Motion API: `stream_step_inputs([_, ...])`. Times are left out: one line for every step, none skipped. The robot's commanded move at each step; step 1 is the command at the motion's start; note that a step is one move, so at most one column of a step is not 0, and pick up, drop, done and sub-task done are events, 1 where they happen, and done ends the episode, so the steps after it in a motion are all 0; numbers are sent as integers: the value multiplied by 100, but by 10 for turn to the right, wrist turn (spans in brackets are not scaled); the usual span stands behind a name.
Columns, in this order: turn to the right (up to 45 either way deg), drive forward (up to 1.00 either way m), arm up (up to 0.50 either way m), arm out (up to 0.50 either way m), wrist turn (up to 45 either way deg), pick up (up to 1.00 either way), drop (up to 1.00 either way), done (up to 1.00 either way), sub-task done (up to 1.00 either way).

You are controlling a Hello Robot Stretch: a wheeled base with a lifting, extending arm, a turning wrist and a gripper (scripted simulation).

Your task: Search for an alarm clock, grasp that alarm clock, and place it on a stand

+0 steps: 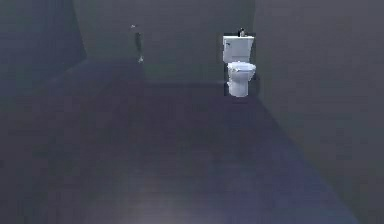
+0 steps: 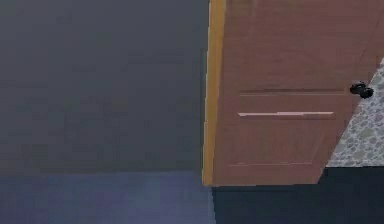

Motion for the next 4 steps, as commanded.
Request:
stream_step_inputs([-450, 0, 0, 0, 0, 0, 0, 0, 0])
stream_step_inputs([-30, 0, 0, 0, 0, 0, 0, 0, 0])
stream_step_inputs([0, 20, 0, 0, 0, 0, 0, 0, 0])
stream_step_inputs([90, 0, 0, 0, 0, 0, 0, 0, 0])
